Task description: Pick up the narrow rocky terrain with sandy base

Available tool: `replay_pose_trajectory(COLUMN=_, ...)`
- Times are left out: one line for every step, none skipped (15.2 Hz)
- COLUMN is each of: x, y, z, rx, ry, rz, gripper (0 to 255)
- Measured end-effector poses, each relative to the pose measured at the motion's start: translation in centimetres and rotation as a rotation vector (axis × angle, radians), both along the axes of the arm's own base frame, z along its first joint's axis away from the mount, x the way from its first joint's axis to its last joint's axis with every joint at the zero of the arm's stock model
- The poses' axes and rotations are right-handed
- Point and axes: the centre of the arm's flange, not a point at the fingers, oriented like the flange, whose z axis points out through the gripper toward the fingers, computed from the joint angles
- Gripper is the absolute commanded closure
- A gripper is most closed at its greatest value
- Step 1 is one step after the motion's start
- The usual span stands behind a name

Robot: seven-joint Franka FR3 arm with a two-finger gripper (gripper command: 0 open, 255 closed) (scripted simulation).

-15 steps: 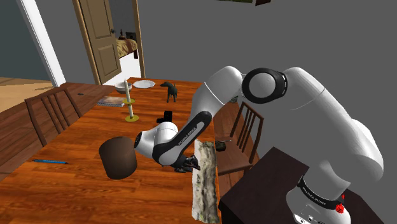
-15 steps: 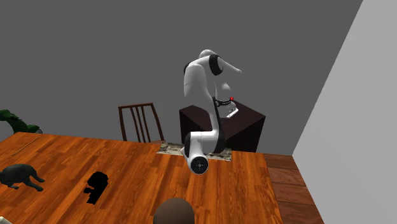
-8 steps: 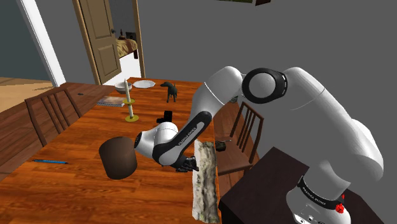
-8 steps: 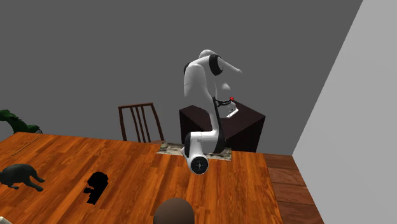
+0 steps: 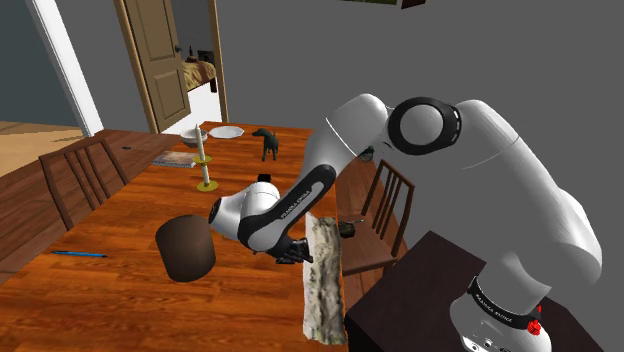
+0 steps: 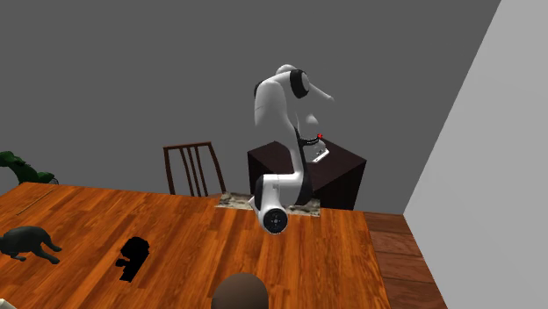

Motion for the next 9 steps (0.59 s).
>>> replay_pose_trajectory(x=0.0, y=-0.1, z=0.5, rx=0.000, ry=0.000, rz=0.000, gripper=255)
replay_pose_trajectory(x=0.0, y=-0.1, z=1.0, rx=0.000, ry=0.000, rz=0.000, gripper=255)
replay_pose_trajectory(x=0.0, y=-0.1, z=1.5, rx=0.000, ry=0.000, rz=0.000, gripper=255)
replay_pose_trajectory(x=0.0, y=-0.1, z=2.1, rx=0.000, ry=0.000, rz=0.000, gripper=255)
replay_pose_trajectory(x=0.0, y=-0.1, z=2.6, rx=0.000, ry=0.000, rz=0.000, gripper=255)
replay_pose_trajectory(x=0.0, y=-0.2, z=3.2, rx=0.000, ry=0.000, rz=0.000, gripper=255)
replay_pose_trajectory(x=0.1, y=-0.1, z=3.7, rx=0.000, ry=0.000, rz=0.000, gripper=255)
replay_pose_trajectory(x=0.0, y=-0.1, z=4.3, rx=0.000, ry=0.000, rz=0.000, gripper=255)
replay_pose_trajectory(x=0.1, y=-0.1, z=4.6, rx=0.000, ry=0.000, rz=0.000, gripper=255)
